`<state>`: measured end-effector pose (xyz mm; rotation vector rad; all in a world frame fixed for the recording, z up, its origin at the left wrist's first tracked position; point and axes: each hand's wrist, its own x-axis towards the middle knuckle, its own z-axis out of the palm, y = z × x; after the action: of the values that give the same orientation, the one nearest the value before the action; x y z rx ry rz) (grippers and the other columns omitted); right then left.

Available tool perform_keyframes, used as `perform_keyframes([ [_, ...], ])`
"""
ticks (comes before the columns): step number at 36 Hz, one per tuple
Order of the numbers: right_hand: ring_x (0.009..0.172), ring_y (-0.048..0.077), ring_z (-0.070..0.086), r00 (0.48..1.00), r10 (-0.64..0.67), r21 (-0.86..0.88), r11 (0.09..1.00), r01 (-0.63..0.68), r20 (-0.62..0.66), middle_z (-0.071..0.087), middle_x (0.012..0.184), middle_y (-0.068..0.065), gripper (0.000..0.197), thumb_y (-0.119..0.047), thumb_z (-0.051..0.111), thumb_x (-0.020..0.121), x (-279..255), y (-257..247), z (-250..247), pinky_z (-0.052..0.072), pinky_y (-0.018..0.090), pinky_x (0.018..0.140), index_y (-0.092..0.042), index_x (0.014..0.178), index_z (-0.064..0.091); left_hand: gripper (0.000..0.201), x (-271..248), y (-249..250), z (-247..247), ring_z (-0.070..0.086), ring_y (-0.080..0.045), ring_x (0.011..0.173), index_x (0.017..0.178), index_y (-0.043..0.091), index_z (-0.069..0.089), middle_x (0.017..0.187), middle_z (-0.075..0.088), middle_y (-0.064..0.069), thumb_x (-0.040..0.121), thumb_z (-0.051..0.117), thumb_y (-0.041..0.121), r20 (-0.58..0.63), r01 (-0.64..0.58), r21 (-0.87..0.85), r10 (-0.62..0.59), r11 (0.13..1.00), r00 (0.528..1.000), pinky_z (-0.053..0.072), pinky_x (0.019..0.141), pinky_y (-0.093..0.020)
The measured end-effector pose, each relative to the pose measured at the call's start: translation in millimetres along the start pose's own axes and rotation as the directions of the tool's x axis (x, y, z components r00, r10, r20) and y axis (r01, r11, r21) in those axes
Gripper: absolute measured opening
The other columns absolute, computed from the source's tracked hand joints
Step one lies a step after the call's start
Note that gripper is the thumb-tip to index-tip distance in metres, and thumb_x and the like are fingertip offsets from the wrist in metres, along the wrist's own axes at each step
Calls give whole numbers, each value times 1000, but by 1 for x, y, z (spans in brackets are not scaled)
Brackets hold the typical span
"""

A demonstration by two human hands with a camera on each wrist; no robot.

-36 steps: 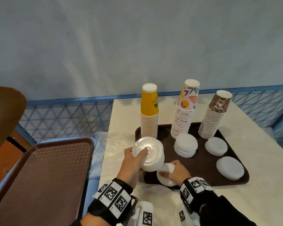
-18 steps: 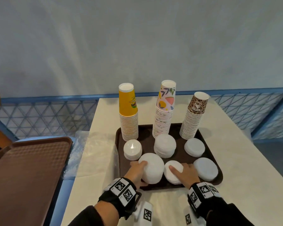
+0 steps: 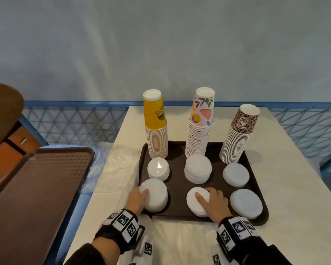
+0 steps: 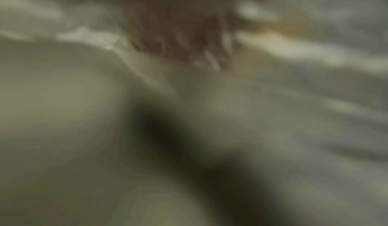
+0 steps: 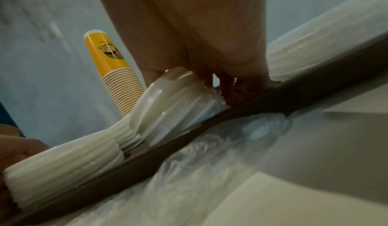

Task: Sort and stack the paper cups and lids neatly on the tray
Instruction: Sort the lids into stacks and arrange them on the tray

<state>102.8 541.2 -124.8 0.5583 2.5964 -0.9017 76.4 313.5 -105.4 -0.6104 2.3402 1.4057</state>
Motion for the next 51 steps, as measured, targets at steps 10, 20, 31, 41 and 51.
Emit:
perform_keyframes([
  [10,123,30,43,996,-46,90,995,40,72,42,133,10,64,-51,58,82,-2,1,-15,33,39,107,-19,133,38,40,3,-5,1,50,-34,118,129,-1,47,127,50,-21,91,50,12,-89,-103,246,129,964,988,40,103,-39],
  [20,123,27,47,995,-77,288,953,94,-70,43,139,14,59,-42,48,91,28,-29,-67,37,37,102,-11,139,33,43,-38,92,15,52,-13,107,133,13,41,127,50,-3,93,52,21,-53,-566,187,584,803,810,47,94,-30],
  [31,123,34,48,992,-1,107,994,-13,130,46,137,20,60,-43,41,94,70,-43,-64,42,45,102,-1,136,31,63,12,132,88,48,-31,126,142,-1,27,141,44,-17,95,44,38,254,-164,404,62,900,965,41,103,-37],
  [41,120,29,48,968,35,378,917,-130,248,48,134,11,52,-28,57,88,76,-27,-67,52,39,86,-11,134,41,57,27,121,101,52,-31,120,137,2,35,135,50,-16,93,49,36,228,-122,348,42,930,973,45,101,-41],
  [51,113,23,53,951,-156,693,717,-77,267,54,129,10,45,-20,56,90,45,-66,-92,53,27,68,-12,133,45,48,11,125,58,60,-27,104,105,8,55,111,62,-13,73,74,39,199,-10,-292,71,956,977,55,87,-44],
])
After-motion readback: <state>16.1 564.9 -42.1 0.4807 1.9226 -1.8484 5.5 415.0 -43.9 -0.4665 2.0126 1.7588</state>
